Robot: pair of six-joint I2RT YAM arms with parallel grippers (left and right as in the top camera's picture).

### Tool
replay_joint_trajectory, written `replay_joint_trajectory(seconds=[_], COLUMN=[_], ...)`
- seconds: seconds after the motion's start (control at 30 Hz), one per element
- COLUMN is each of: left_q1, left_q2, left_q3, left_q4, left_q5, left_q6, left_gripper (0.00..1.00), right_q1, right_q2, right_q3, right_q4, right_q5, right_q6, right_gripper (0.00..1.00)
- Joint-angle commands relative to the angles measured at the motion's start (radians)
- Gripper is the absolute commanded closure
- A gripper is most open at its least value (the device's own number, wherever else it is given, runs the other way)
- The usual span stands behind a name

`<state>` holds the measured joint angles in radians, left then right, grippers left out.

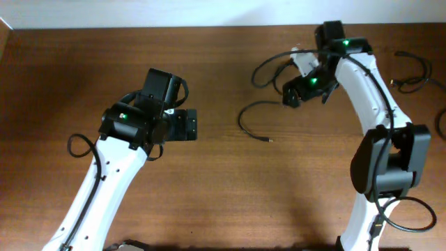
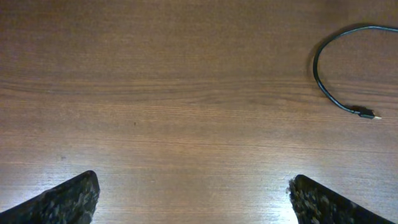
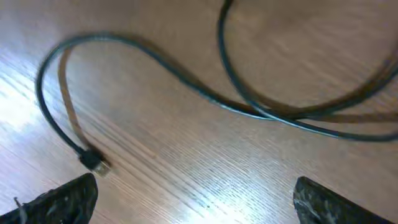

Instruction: Untangle cables

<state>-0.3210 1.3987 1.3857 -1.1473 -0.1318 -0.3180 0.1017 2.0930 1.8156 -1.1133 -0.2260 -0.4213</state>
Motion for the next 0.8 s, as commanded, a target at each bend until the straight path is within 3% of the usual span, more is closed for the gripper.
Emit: replay_joint_trajectory(seconds=[0.0,0.27,0.57,0.6,0.67,0.73,0.77], left_q1=[0.003,0.003,0.003,0.003,0.003,0.003,0.003], left_q2=[-0.015,-0.015,-0.015,-0.015,-0.015,-0.015,-0.015], left_q3=[0.003,0.003,0.003,0.003,0.003,0.003,0.003], left_q4=[0.002,0.002,0.002,0.001,0.002,0.002,0.001], left_q5=[-0.007,-0.007,-0.007,-0.008,-0.007,-0.007,-0.007], left_q6=[-0.010,-0.010,-0.010,-0.010,-0.010,-0.010,-0.010], left_gripper=[0.01,0.01,0.01,0.01,0.01,0.01,0.01], right_q1=[0.039,0.042,0.042,0.041,0.041,0.041,0.041], right_q2=[-0.009,0.002,0.119,0.128,0.132,0.132,0.132], right_q3=[-0.100,-0.288,-0.291,-0.291,-0.291,-0.291,-0.291], right_q4=[0.092,0.483,0.506,0.504,0.498,0.462,0.445], right_q5=[0.003,-0.008,-0.009,-0.009,-0.009,-0.009,-0.009], right_q6=[-0.283,-0.465,-0.465,-0.464,-0.461,-0.461,-0.461], right_gripper=[0.01,0.01,0.01,0.04,0.20,0.30,0.30])
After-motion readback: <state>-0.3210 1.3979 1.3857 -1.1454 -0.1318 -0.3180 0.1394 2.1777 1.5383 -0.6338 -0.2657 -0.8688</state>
